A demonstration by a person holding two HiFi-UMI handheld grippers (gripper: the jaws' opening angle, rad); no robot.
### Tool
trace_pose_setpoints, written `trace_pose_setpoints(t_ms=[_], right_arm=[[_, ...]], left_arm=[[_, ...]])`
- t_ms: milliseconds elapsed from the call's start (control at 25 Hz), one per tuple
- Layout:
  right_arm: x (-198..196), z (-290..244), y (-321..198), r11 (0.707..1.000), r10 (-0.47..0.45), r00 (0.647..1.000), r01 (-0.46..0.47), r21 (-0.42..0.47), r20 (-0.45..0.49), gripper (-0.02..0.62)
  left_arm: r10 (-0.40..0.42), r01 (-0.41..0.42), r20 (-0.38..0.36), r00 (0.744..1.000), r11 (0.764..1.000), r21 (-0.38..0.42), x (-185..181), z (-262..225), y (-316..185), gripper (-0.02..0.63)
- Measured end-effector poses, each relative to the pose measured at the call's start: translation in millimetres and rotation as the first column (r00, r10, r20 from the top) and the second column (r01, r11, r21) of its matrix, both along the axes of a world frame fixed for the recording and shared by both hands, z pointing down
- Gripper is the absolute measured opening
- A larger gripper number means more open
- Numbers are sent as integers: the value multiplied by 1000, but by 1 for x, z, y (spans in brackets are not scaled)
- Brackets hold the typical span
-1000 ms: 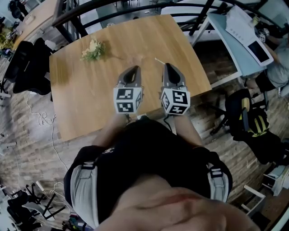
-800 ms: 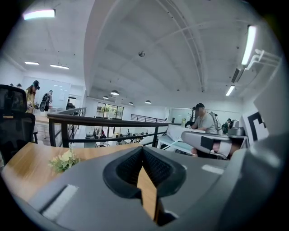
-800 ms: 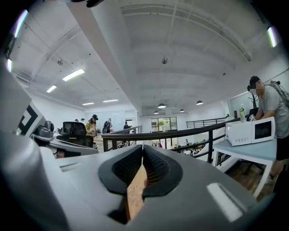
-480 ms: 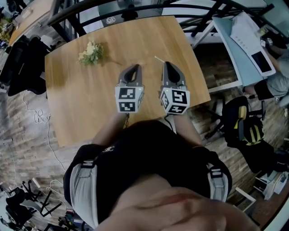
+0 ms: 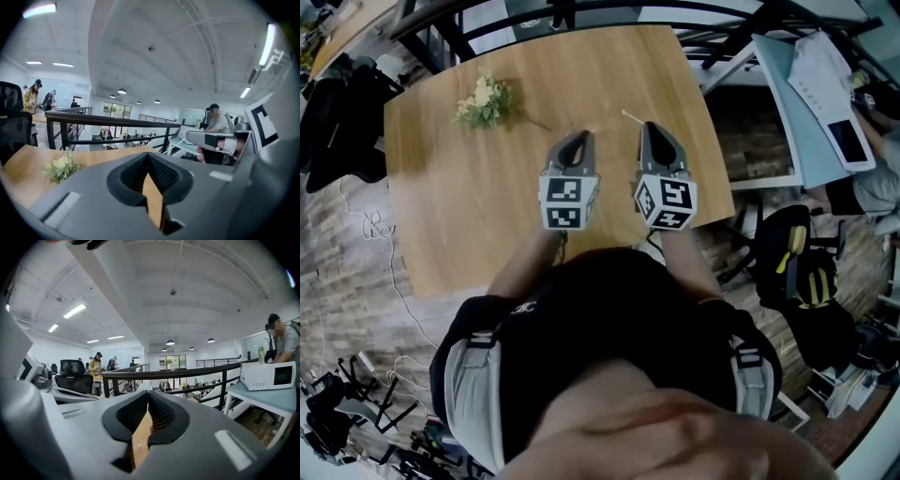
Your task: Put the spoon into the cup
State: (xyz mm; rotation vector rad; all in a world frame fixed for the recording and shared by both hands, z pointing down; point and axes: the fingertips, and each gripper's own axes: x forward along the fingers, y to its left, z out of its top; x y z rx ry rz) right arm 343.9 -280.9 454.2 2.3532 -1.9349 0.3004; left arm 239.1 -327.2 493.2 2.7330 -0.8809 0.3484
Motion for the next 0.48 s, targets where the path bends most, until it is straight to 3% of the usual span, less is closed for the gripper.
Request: trace_pose_setpoints(t_ms=[240,480], right_arm=[[-7,12,-22,991,-131,991,131,-21,-3,7],[-1,24,-38,968,-246,968,248,-34,55,8]], left_arm=[[-116,117,29,993,993,-19,-12,10,-8,12],[-250,250,59,966,968,7,-26,1,-8,12]])
